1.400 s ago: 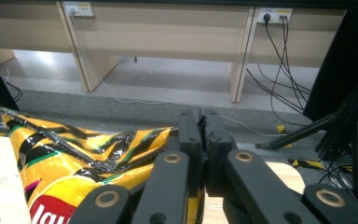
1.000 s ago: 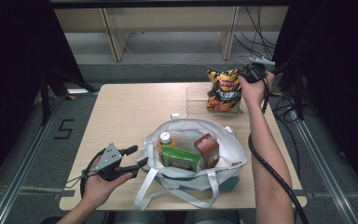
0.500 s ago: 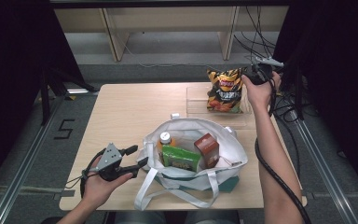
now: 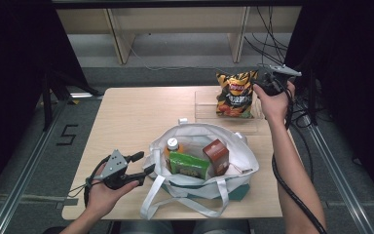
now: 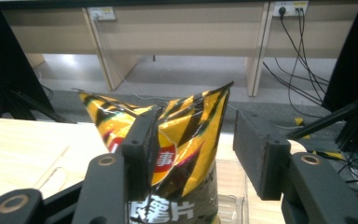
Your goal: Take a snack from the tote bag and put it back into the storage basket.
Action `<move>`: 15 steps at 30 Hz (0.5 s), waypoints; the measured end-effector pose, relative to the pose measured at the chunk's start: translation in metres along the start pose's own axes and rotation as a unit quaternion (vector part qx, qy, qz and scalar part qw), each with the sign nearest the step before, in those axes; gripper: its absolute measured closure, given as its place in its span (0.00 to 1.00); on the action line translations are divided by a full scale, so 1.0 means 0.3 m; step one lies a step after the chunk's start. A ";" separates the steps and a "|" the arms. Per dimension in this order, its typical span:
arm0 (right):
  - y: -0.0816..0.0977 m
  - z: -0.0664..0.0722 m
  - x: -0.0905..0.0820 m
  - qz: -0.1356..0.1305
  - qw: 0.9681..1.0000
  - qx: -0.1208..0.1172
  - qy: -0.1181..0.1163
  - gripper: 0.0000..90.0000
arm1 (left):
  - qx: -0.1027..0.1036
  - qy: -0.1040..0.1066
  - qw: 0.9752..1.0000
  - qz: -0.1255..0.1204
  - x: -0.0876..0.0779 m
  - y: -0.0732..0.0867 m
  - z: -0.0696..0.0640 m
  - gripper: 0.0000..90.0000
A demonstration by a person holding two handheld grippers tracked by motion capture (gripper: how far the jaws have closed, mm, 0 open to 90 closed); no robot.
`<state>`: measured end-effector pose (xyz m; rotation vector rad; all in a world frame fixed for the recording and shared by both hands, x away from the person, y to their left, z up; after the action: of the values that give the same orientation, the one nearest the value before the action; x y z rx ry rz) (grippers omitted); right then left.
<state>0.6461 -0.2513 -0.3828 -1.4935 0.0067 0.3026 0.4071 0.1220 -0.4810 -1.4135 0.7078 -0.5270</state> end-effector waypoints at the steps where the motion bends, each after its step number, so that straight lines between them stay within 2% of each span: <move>1: -0.001 0.004 -0.009 0.002 1.000 0.000 -0.001 0.56 | -0.001 0.000 1.000 0.000 0.001 0.000 0.000 0.43; 7: -0.004 0.046 -0.069 -0.005 1.000 0.010 -0.018 0.53 | -0.002 0.004 1.000 0.000 0.004 0.001 -0.005 0.43; 9: 0.001 0.051 -0.085 -0.004 1.000 0.002 -0.027 0.53 | -0.002 0.004 1.000 0.000 0.004 0.000 -0.008 0.43; 11: 0.007 0.064 -0.106 -0.003 0.999 0.006 -0.032 0.53 | -0.001 0.004 1.000 -0.002 0.003 -0.002 -0.008 0.43; 15: 0.020 0.088 -0.144 0.002 0.999 -0.003 -0.046 0.53 | -0.002 0.002 1.000 -0.001 0.003 -0.002 -0.004 0.43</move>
<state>0.5985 -0.2336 -0.3781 -1.4843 -0.0652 0.3738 0.4070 0.1205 -0.4807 -1.4167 0.7108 -0.5311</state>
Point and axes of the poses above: each handheld gripper's, and its own axes: x roughly forward along the jaws, y roughly out of its underside, z roughly to its left, the point moved 10 cm from there along x, roughly forward along the jaws, and after that the axes turned 10 degrees about -z, right-handed, at the moved point
